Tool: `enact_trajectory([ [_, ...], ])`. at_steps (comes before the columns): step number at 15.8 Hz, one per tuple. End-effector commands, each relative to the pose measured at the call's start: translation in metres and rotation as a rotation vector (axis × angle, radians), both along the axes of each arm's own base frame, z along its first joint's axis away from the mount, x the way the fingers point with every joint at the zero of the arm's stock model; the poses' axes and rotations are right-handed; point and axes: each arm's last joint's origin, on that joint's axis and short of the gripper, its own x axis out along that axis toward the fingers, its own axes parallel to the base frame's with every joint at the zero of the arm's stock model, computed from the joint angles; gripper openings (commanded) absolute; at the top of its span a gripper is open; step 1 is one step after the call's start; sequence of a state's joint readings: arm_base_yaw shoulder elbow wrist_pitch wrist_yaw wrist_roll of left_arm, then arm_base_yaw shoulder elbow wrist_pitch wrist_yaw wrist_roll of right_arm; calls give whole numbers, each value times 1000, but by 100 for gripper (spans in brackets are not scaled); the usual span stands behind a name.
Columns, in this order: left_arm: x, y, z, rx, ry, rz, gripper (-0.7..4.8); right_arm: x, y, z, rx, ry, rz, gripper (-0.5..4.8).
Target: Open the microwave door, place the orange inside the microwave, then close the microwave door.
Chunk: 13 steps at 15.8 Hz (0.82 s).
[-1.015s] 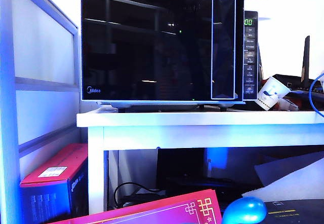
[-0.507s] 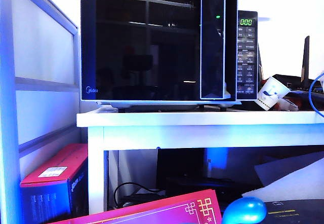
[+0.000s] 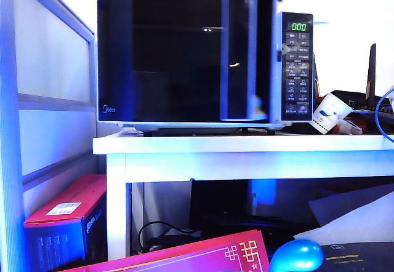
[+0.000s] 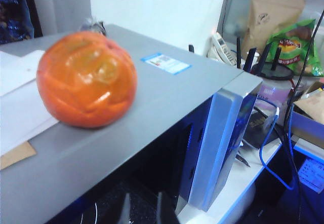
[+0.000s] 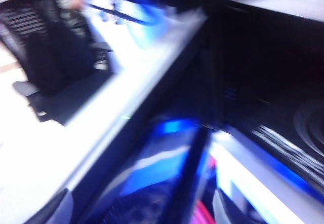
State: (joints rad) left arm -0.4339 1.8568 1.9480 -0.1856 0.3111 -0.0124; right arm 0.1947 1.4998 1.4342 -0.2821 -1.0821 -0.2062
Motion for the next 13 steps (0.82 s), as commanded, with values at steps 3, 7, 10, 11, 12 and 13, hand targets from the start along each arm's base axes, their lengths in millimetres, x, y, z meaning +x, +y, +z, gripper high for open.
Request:
enact_trajectory([
  [3,-6,2,6,4,0,-8,88,-15,32,4,8,-4,122,363],
  [7,-13,6,6,82,24,-10,83,-17,42,7,-5,-52,86,363],
  [10,-16,7,-8,179,122,-22,79,-7,39,24,-3,-260,-166,363],
  [11,-17,8,-10,206,127,-29,75,-3,39,29,18,-329,-220,364],
  [12,-17,8,-12,237,126,-33,51,0,39,32,44,-368,-251,364],
  [13,-18,9,-14,259,128,-39,51,4,39,32,64,-372,-281,364],
])
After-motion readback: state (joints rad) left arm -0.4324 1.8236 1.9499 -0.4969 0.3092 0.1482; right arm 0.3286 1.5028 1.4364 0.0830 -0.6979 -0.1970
